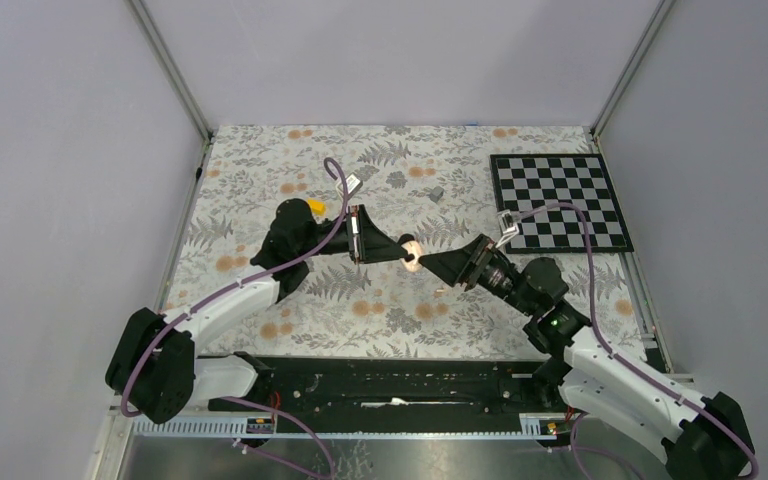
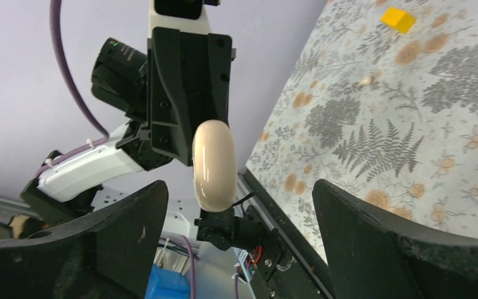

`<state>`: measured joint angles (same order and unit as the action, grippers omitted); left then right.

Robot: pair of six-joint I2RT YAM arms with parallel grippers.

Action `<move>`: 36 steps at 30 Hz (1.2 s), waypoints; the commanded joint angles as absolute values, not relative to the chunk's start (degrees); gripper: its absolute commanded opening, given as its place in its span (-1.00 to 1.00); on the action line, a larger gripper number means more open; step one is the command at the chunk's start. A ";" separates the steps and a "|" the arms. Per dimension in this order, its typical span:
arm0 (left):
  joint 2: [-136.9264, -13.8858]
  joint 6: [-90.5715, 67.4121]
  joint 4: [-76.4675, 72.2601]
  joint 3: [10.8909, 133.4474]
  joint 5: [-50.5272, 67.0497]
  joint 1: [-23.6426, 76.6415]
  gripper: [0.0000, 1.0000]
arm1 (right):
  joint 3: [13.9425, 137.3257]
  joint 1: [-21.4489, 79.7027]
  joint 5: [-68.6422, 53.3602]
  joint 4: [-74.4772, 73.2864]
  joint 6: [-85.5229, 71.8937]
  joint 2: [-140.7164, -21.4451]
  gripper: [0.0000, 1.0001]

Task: Insert the wireless bluetooth earbuds into the charging case
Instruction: Open the charging case.

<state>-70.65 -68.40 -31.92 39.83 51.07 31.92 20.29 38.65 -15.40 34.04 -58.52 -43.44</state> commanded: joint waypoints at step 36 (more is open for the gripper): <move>-69.45 -62.24 -27.03 46.60 56.40 32.03 -1.00 | 28.28 37.61 -9.61 16.30 -48.95 -44.55 0.87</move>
<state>-71.05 -63.16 -24.91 43.18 54.87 31.92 28.42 38.17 -11.42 18.04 -50.70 -44.47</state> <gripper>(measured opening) 0.270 0.932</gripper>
